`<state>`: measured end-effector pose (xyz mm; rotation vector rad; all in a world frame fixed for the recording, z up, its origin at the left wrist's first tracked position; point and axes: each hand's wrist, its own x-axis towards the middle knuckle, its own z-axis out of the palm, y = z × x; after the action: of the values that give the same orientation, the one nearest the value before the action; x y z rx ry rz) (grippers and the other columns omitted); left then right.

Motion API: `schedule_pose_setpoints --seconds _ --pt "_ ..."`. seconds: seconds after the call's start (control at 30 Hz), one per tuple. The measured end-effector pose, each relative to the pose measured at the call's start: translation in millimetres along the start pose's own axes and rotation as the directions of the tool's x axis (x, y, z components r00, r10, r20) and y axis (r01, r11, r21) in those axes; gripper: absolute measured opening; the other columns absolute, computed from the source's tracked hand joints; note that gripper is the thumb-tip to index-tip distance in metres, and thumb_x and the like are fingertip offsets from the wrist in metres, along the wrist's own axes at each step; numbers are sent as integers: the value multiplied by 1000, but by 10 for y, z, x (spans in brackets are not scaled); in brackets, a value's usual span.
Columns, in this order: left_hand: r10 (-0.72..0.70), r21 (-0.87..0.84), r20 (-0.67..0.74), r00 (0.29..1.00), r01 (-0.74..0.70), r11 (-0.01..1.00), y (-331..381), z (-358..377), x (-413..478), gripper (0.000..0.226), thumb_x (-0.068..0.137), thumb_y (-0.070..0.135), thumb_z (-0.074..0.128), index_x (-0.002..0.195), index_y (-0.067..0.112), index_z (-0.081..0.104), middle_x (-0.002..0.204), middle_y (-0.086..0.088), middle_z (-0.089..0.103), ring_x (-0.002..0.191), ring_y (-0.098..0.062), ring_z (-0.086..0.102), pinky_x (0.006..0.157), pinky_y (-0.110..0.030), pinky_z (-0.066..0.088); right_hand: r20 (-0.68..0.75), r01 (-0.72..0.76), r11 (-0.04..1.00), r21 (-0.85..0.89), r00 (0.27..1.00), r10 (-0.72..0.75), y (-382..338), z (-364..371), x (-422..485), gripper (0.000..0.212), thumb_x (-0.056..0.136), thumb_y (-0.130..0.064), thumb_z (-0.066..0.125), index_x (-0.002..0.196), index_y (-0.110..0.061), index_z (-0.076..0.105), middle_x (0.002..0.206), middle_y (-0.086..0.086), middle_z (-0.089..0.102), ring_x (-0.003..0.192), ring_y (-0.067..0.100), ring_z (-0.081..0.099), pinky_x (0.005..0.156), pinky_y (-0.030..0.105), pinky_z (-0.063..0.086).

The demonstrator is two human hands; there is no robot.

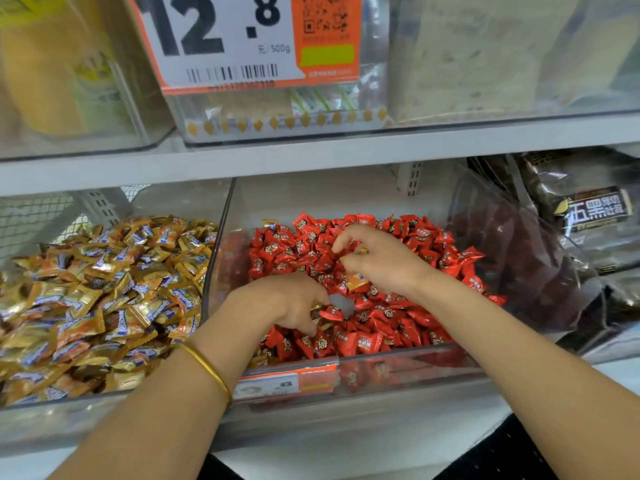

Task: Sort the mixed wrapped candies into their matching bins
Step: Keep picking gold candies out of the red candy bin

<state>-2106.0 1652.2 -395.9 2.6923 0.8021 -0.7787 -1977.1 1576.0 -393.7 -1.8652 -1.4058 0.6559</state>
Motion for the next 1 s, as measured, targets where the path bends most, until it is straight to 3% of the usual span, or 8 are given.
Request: schedule_pose_setpoints --seconds 0.2,0.37,0.57,0.63,0.73,0.8,0.87,1.0 --pt "-28 -12 -114 993 27 1000 29 92 88 53 83 24 67 133 24 49 129 -3 49 114 -24 50 95 -38 46 109 -204 979 28 974 200 70 -44 -25 18 88 -25 64 81 -8 62 34 -20 45 29 1 40 37 16 31" --pt "-75 -46 -288 955 64 997 60 100 88 29 84 23 65 113 26 61 114 3 59 100 -19 55 76 -32 47 115 -232 969 79 968 222 78 -22 -28 5 87 -12 62 87 -14 67 80 -5 60 51 13 47 39 19 41" --pt "-209 -314 -544 813 34 949 -38 -31 2 20 84 16 61 101 26 63 112 0 63 102 -23 59 87 -41 51 108 -186 976 111 979 174 134 -54 7 19 81 6 61 81 -11 70 74 -3 65 72 8 62 61 26 55" --pt "-243 -377 -601 761 -2 926 -69 -60 -42 18 85 17 58 99 26 63 113 0 62 102 -23 59 86 -41 50 243 -137 989 58 963 119 127 -13 7 23 80 6 61 88 -12 73 86 0 70 80 10 64 73 32 57" --pt "-270 -438 -628 730 -45 898 -92 -85 -106 21 85 17 59 104 24 61 120 0 60 99 -24 59 86 -40 50 435 -92 983 -159 887 154 107 99 35 28 85 3 56 104 -12 70 109 6 68 78 14 63 50 21 52" --pt "-263 -466 -624 736 -80 881 -98 -98 -135 23 85 17 61 107 20 61 121 -1 60 102 -23 58 89 -38 48 287 -47 925 -377 944 165 106 124 79 22 87 -1 54 98 -10 71 107 6 69 75 16 64 54 23 54" --pt "-260 -502 -623 738 -121 856 -98 -103 -160 22 86 17 62 108 17 61 118 -3 60 105 -22 57 91 -36 46 80 -32 819 -573 992 94 115 118 105 23 86 -4 54 92 -14 73 99 2 72 85 19 67 76 34 56" --pt "-263 -546 -620 739 -166 821 -79 -109 -208 21 88 15 59 109 10 59 114 -7 61 102 -23 58 85 -32 44 213 125 848 -514 977 -15 49 163 75 13 87 -19 64 92 -24 74 101 -14 70 97 7 62 85 27 49"
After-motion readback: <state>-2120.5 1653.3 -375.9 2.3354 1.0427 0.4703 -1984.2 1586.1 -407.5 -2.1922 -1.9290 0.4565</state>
